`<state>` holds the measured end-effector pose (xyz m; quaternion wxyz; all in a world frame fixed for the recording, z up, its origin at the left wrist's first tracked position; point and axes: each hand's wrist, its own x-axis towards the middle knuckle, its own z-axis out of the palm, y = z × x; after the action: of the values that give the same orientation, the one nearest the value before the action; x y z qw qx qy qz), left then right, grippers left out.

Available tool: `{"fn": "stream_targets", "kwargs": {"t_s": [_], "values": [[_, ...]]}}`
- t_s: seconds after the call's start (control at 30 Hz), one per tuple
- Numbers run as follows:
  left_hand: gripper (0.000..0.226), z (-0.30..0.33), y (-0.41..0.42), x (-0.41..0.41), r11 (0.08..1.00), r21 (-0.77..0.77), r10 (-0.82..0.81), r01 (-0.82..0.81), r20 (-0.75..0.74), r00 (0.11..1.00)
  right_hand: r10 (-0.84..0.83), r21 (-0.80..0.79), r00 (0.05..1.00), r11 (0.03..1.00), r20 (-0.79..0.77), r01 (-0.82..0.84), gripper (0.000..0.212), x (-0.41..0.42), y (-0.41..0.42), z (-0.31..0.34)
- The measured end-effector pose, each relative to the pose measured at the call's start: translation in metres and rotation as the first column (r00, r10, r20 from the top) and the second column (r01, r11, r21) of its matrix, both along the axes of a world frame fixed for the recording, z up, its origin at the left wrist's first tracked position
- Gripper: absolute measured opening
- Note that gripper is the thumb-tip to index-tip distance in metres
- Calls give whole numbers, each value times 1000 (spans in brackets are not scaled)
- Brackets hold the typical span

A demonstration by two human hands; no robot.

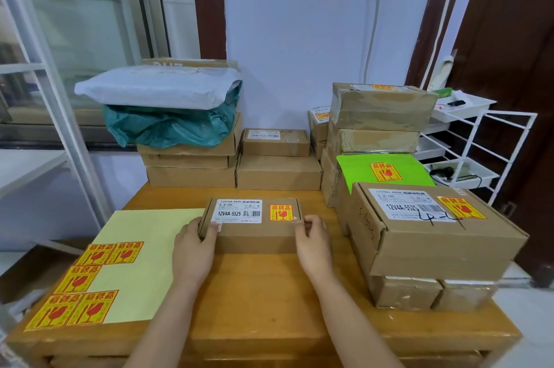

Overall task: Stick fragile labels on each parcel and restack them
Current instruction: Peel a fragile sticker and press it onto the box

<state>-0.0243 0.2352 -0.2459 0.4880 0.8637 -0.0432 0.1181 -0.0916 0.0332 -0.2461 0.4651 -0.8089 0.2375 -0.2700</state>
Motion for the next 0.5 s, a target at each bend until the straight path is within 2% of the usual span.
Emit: {"fn": "stream_targets", "kwargs": {"t_s": [0.1,0.3,0.5], "values": [[42,1,-1,-3,1000,14,-13,13,17,1000,8,11,1000,1000,14,-8,16,-5,1,1],[47,4,-1,-8,998,47,-50,48,31,998,35,12,999,999,-42,-35,40,-5,1,2],[62,7,-5,-12,992,103,-76,73,20,997,40,7,997,999,-70,-40,59,-2,0,3]]}}
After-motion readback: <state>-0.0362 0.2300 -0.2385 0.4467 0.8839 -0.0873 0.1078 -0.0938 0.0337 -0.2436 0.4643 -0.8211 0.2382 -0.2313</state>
